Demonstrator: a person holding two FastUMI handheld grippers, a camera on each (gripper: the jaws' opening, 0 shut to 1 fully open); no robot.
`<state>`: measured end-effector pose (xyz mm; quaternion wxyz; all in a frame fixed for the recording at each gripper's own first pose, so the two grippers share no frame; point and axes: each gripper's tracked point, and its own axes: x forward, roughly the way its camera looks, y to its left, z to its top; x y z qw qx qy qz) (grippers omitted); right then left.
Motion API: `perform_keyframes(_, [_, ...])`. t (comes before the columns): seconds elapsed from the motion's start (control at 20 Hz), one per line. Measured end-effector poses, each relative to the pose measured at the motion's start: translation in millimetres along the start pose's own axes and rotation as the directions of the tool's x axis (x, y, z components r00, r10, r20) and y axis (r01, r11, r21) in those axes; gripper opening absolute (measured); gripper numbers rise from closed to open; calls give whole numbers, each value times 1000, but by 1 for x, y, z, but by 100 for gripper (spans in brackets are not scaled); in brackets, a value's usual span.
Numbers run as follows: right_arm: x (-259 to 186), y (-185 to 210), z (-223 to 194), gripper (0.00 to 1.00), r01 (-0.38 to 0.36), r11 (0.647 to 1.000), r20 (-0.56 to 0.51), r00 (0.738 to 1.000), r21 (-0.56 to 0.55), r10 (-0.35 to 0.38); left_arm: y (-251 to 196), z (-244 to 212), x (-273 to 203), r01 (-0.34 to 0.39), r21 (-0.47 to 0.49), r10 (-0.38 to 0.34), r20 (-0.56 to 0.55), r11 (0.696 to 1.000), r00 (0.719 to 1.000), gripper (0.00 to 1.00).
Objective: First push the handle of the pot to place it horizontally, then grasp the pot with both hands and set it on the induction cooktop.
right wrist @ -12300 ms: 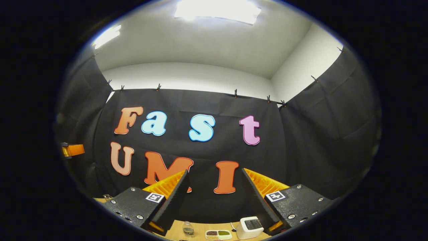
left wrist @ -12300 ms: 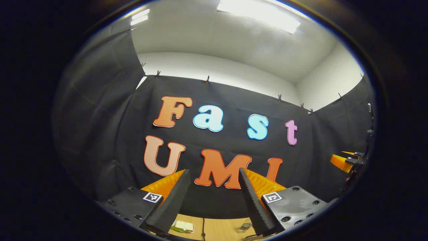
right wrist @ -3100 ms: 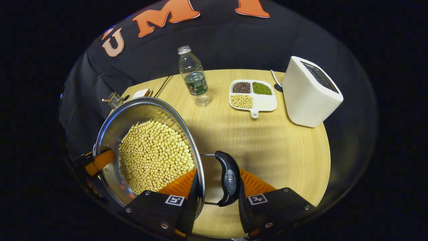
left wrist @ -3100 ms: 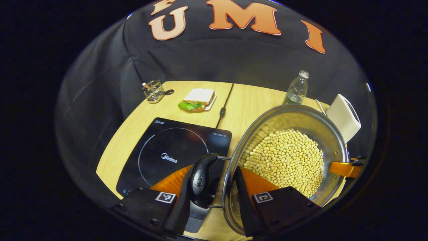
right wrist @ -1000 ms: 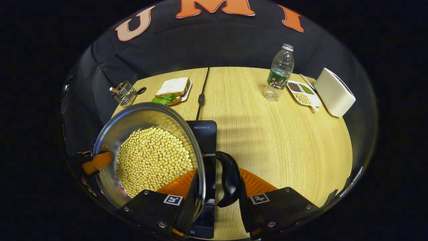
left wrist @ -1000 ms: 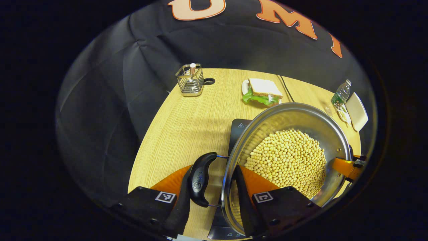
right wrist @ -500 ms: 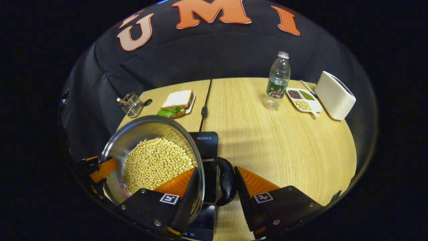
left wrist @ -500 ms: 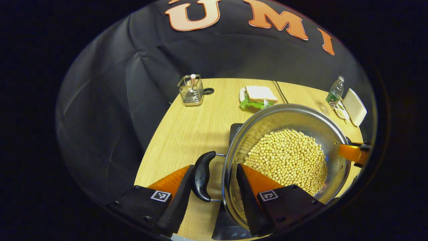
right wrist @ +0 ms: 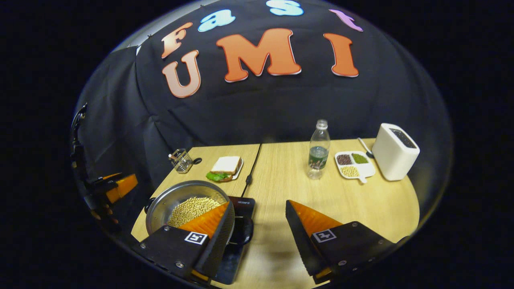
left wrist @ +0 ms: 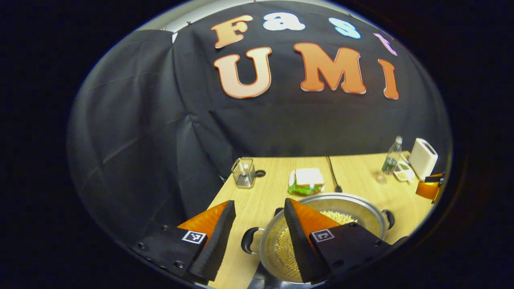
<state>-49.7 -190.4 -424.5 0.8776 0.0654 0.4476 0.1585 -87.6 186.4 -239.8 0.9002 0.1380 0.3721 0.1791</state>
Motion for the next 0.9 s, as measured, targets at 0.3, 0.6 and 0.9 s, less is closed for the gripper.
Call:
perform_keyframes(0.3, [-110, -126, 108, 88, 68, 987, 217, 976, -148, -35, -36, 123, -62, 34, -105, -11, 216, 994, 976, 82])
perform_keyframes(0.6, [-235, -262, 204, 94, 234, 961, 389, 907, -146, -162, -75, 222, -118, 104, -110, -48, 424, 989, 905, 97])
perform_keyframes(0.9, [-315, -292, 273, 93, 347, 932, 553, 798, -102, -237, -98, 299, -179, 184, -104, -82, 616, 977, 783, 98])
